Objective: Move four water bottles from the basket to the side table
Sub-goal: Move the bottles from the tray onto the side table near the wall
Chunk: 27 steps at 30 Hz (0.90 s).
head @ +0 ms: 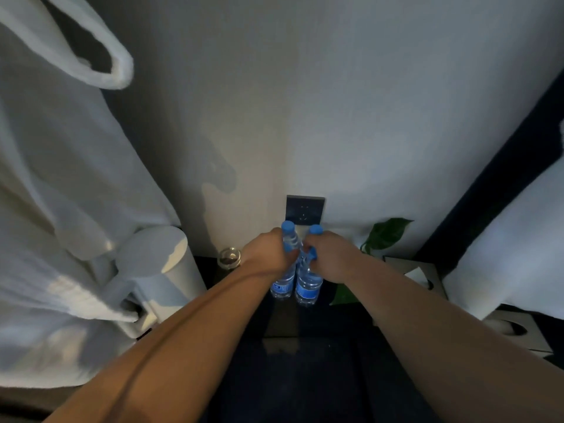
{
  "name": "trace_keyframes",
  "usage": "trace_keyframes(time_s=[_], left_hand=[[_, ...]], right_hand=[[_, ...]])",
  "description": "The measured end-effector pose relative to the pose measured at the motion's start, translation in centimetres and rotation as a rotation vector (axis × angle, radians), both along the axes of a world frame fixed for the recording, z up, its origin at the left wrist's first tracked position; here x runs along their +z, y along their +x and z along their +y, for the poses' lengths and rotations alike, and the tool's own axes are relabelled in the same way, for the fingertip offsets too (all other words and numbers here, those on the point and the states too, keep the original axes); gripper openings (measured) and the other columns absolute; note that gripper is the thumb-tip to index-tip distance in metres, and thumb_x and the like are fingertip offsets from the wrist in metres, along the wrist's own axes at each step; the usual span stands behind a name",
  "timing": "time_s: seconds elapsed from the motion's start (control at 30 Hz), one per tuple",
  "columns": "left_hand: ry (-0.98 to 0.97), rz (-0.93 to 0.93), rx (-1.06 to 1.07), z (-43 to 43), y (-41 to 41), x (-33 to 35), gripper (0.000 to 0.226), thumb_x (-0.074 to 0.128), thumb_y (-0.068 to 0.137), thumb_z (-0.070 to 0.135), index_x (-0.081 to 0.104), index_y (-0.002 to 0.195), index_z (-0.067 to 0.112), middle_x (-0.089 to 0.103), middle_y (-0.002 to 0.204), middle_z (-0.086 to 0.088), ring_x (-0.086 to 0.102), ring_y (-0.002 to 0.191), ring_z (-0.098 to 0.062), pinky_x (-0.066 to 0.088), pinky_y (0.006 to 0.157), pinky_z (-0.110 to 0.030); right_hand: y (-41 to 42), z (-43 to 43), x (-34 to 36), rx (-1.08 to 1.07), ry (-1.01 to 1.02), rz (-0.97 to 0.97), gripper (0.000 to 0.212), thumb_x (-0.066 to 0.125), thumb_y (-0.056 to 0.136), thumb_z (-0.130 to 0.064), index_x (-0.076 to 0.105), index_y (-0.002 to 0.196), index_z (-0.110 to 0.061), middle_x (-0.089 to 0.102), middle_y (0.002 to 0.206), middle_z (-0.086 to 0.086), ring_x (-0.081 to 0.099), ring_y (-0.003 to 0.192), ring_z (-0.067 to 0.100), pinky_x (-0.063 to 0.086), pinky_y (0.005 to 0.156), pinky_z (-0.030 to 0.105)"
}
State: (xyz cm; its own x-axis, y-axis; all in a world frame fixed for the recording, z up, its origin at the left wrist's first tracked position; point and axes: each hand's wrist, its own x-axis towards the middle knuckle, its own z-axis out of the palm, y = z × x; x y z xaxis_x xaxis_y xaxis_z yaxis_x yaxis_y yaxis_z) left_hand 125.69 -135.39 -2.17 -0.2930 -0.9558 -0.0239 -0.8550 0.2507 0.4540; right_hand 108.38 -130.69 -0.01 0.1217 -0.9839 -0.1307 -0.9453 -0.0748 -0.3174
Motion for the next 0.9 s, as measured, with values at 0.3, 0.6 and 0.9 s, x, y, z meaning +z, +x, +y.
trace_keyframes(time_s=[0.3,0.6,0.9], left_hand=[[-0.006,0.031,-0.041,0.4,0.7,-0.4,0.034,0.058,0.090,0.051,0.050,0.102,0.020,0.067,0.097,-0.005,0.062,0.080,-0.022,0.048,0.065,-0.034],[-0.012,0.011,-0.052,2.1,1.6,-0.2,0.041,0.061,0.089,0.043,0.049,0.120,0.018,0.068,0.106,-0.005,0.061,0.084,-0.024,0.044,0.066,-0.034],[0.006,-0.049,-0.013,3.6,2.7,0.7,0.045,0.059,0.092,0.044,0.046,0.129,0.024,0.067,0.104,-0.002,0.060,0.080,-0.018,0.044,0.058,-0.031]], right_hand=[[-0.1,0.3,-0.8,-0.020,-0.030,0.003,0.035,0.072,0.087,-0.028,0.058,0.119,-0.024,0.061,0.106,0.001,0.056,0.088,0.016,0.043,0.073,0.028],[-0.6,1.9,-1.1,-0.056,-0.025,0.024,0.056,0.065,0.094,-0.029,0.044,0.146,-0.025,0.061,0.121,0.009,0.061,0.100,0.026,0.051,0.081,0.036],[-0.2,4.3,-0.4,-0.104,0.015,-0.046,0.078,0.064,0.095,-0.030,0.018,0.159,-0.029,0.055,0.106,0.003,0.058,0.080,0.015,0.049,0.066,0.030]])
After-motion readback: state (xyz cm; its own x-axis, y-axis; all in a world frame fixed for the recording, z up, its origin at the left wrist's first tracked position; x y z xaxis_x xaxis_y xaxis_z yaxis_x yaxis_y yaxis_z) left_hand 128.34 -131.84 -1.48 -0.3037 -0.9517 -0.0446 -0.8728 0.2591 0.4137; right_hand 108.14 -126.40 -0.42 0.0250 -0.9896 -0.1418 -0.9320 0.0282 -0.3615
